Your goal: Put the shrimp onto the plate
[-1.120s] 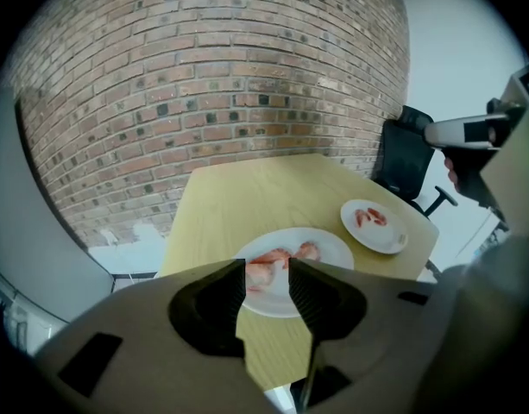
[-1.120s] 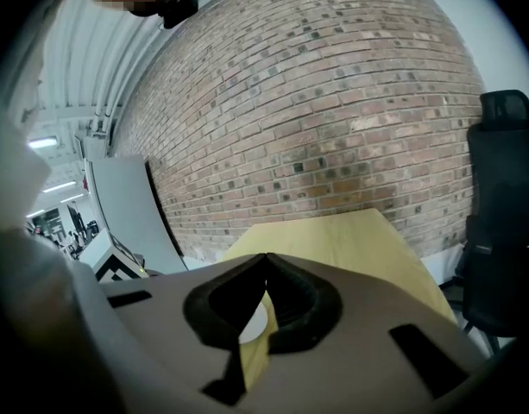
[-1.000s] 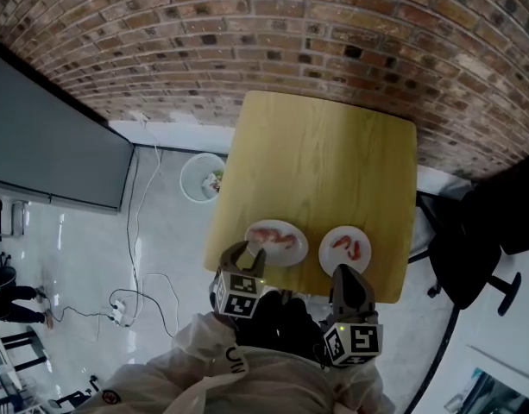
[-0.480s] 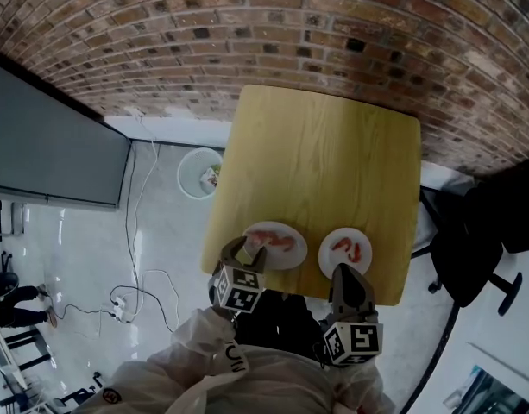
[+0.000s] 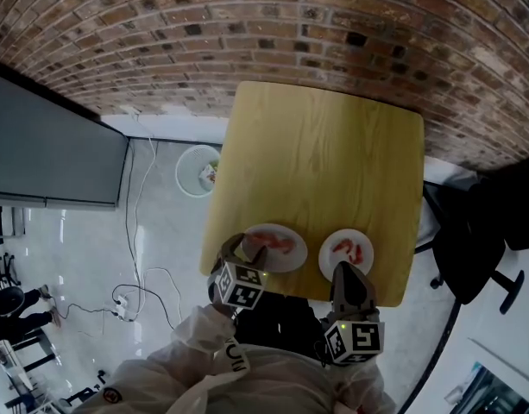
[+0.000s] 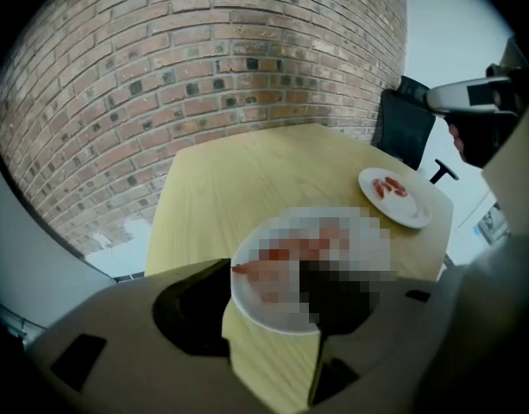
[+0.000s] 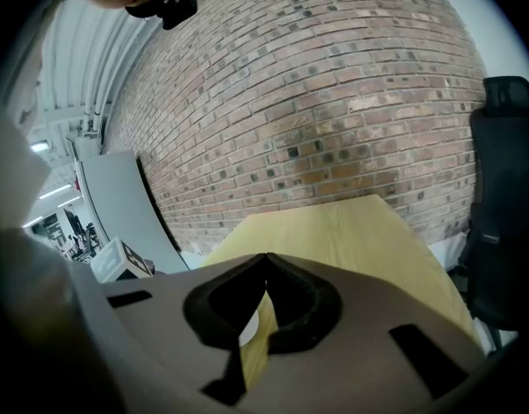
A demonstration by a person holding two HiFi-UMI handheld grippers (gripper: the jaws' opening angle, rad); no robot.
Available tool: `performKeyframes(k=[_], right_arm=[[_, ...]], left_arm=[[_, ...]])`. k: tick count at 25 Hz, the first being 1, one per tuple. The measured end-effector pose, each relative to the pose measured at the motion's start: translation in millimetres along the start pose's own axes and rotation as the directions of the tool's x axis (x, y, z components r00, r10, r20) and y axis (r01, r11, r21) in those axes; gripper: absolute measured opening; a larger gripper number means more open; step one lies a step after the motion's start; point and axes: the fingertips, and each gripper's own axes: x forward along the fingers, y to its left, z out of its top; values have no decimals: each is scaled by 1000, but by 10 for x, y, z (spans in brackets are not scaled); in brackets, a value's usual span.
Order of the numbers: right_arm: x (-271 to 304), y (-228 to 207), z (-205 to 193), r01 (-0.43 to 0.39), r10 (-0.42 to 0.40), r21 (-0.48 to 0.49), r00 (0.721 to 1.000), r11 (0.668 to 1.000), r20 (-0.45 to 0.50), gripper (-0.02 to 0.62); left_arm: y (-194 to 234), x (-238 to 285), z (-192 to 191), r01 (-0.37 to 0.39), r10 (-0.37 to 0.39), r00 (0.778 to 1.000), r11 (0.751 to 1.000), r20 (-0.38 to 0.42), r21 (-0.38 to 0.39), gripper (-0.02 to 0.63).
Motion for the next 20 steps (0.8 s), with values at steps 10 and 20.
performKeyframes(k=[10,20], right_arm=[[54,-78,-4,12,-12,10,1000,1000,-4,23],[42,-141,-17,25,-25,18,1000,1000,-9,23]], left_arm=[[22,94,3,-16,17,1000,999,-23,39,232],[51,109,-17,-31,33,999,999,-31,44,232]])
